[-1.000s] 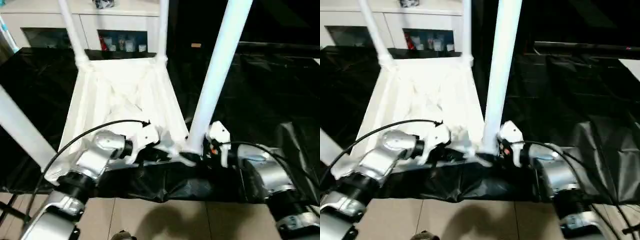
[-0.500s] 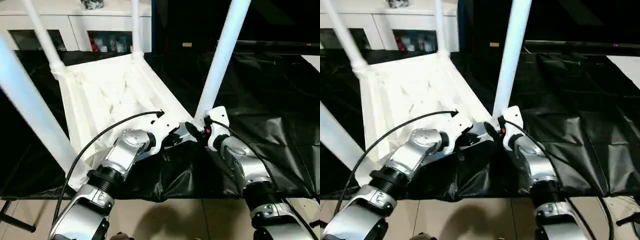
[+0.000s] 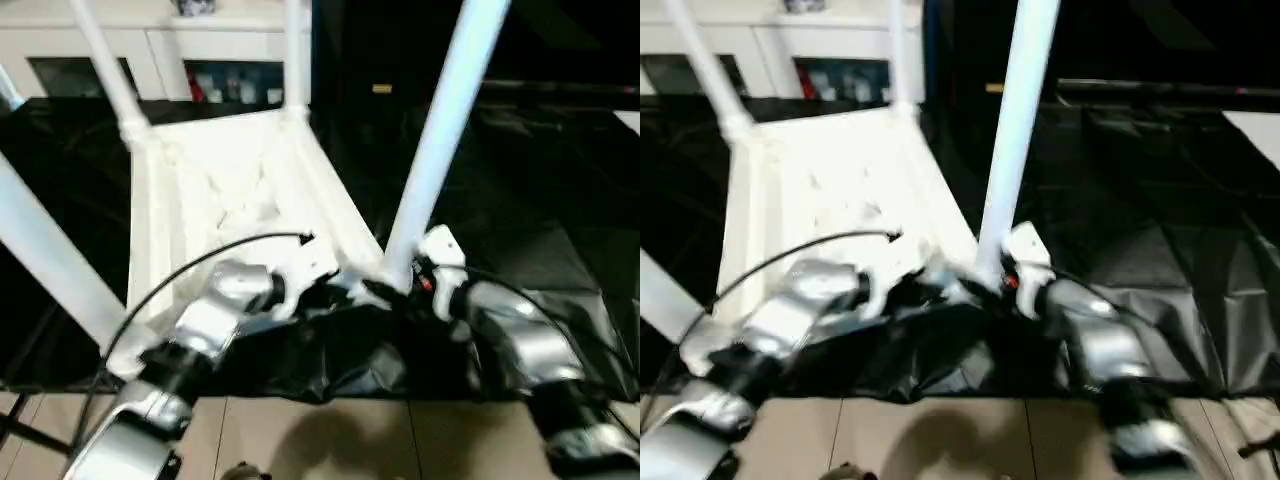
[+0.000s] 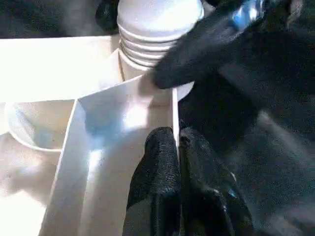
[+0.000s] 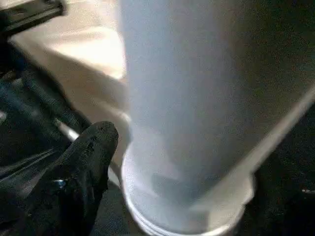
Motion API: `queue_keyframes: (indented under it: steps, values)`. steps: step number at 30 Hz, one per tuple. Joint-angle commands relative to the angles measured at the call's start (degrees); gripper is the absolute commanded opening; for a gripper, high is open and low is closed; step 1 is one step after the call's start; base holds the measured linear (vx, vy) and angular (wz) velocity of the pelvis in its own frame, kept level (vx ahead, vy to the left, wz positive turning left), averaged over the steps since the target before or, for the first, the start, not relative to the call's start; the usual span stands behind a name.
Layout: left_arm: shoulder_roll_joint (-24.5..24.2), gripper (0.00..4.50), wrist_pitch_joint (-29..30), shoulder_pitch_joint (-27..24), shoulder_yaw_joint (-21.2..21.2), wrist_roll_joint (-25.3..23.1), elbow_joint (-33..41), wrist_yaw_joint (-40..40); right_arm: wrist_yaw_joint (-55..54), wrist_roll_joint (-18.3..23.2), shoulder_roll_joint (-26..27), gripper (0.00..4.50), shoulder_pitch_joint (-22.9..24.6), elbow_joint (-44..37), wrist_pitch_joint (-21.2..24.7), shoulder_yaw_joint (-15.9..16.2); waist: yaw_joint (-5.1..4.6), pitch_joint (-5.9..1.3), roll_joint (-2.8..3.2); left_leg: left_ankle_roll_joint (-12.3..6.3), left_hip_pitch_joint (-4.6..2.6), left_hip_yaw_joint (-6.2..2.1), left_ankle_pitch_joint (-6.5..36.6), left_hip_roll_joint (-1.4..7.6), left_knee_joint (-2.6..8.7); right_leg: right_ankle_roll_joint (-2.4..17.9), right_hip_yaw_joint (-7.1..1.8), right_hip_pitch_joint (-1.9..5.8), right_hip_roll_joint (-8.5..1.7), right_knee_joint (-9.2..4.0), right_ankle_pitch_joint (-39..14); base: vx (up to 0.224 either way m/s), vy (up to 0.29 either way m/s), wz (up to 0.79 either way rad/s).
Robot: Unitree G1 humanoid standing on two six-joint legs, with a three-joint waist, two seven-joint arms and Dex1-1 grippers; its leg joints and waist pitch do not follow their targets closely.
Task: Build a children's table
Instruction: Rotate leg to tighten
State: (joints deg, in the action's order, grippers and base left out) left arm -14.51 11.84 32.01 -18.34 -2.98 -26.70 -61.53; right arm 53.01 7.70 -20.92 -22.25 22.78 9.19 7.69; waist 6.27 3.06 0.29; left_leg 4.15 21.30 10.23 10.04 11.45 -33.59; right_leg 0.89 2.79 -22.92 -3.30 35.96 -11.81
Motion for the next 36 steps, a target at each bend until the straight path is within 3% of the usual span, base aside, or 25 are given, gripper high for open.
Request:
queue_keyframes:
  steps: [1,6,9,14,24,27,30,31,32,34,36]
  values:
    - [0.0,0.0,-2.5,-0.2,-1.6,2.5,1.5,-4.3,6.6,1.4,-1.7,3.87,0.4,-2.4,-0.7,2.1,0.21,-3.59,-0.47,-4.0,-0.54,-0.48,9.7,1.9,3.41,12.0,-2.63,3.05,-4.54,-4.62,-5.5,0.0,0.0,0.0]
    - [-2.5,0.0,-2.4,-0.4,-2.3,3.4,2.3,-9.3,13.3,1.5,-5.1,3.87,1.1,-4.0,0.0,5.1,0.6,-3.51,-0.61,-3.24,-0.66,-0.5,11.0,2.0,3.53,11.9,-2.57,2.93,-4.58,-4.72,-8.3,0.0,0.0,0.0]
    - [-3.1,0.0,-2.7,-0.4,-2.6,3.5,2.4,-10.6,14.6,1.3,-5.6,3.52,1.1,-4.4,0.2,5.7,0.72,-3.57,-0.6,-3.18,-0.65,-0.53,10.5,2.0,3.52,12.0,-2.57,2.85,-4.67,-4.72,-8.4,0.0,0.0,0.0]
    - [-3.7,0.0,-3.1,-0.4,-2.8,3.8,2.4,-12.2,16.3,1.6,-6.0,3.1,1.0,-4.6,0.0,6.0,1.06,-3.7,-0.65,-3.54,-0.58,-0.47,9.2,1.94,3.34,12.2,-2.54,2.91,-4.61,-4.47,-6.6,0.0,0.0,0.0]
    - [-3.9,0.0,-2.7,-0.3,-3.1,3.9,2.0,-12.7,17.5,2.0,-5.6,2.77,2.0,-4.8,0.2,6.5,1.67,-3.73,-0.64,-3.22,-0.69,-0.48,9.4,2.01,3.35,11.9,-2.51,2.81,-4.62,-4.5,-7.4,0.0,0.0,0.0]
    - [-3.1,0.0,-1.7,-0.6,-2.9,3.8,2.2,-11.1,15.1,3.7,-3.6,2.77,2.5,-5.3,2.0,4.8,1.72,-3.7,-0.71,-3.24,-0.6,-0.49,9.3,1.94,3.36,11.6,-2.54,2.87,-4.62,-4.51,-7.5,0.0,0.0,0.0]
    - [0.1,0.0,1.1,-0.1,-2.0,2.3,1.2,-3.9,2.4,2.5,1.8,2.77,0.5,-1.3,2.6,0.8,1.27,-3.45,-0.64,-1.94,-0.71,-0.59,10.9,1.89,3.63,11.3,-2.49,2.65,-4.72,-4.9,-10.8,0.0,0.0,0.0]
    - [0.1,0.0,1.1,-0.1,-2.0,2.3,1.2,-3.9,2.4,2.5,1.8,2.76,0.5,-1.3,2.6,0.8,1.07,-3.33,-0.75,-1.59,-0.67,-0.56,11.6,1.79,3.69,10.9,-2.49,2.63,-4.75,-5.11,-12.5,0.0,0.0,0.0]
    - [2.8,0.0,2.6,1.0,-1.3,1.1,-0.4,1.6,-4.9,1.7,4.6,2.76,-1.0,1.6,3.0,-1.5,0.55,-3.38,-0.72,-0.56,-0.66,-0.78,12.5,1.76,3.92,9.8,-2.44,2.76,-4.81,-5.31,-15.6,0.0,0.0,0.0]
    - [5.2,0.0,3.4,2.3,-0.6,0.1,-2.4,6.7,-11.2,0.3,6.8,2.76,-2.1,3.7,2.8,-2.8,-0.37,-3.32,-0.73,0.36,-0.69,-0.89,13.8,1.63,4.0,9.8,-2.33,2.7,-4.73,-5.47,-17.1,0.0,0.0,0.0]
    - [6.3,0.0,3.9,2.9,-0.1,-0.1,-3.3,8.8,-13.5,-0.1,7.8,2.76,-2.4,4.3,3.2,-3.2,-0.67,-3.47,-0.73,0.07,-0.45,-0.92,12.9,1.49,3.88,9.3,-2.4,2.97,-4.76,-5.47,-16.0,0.0,0.0,0.0]
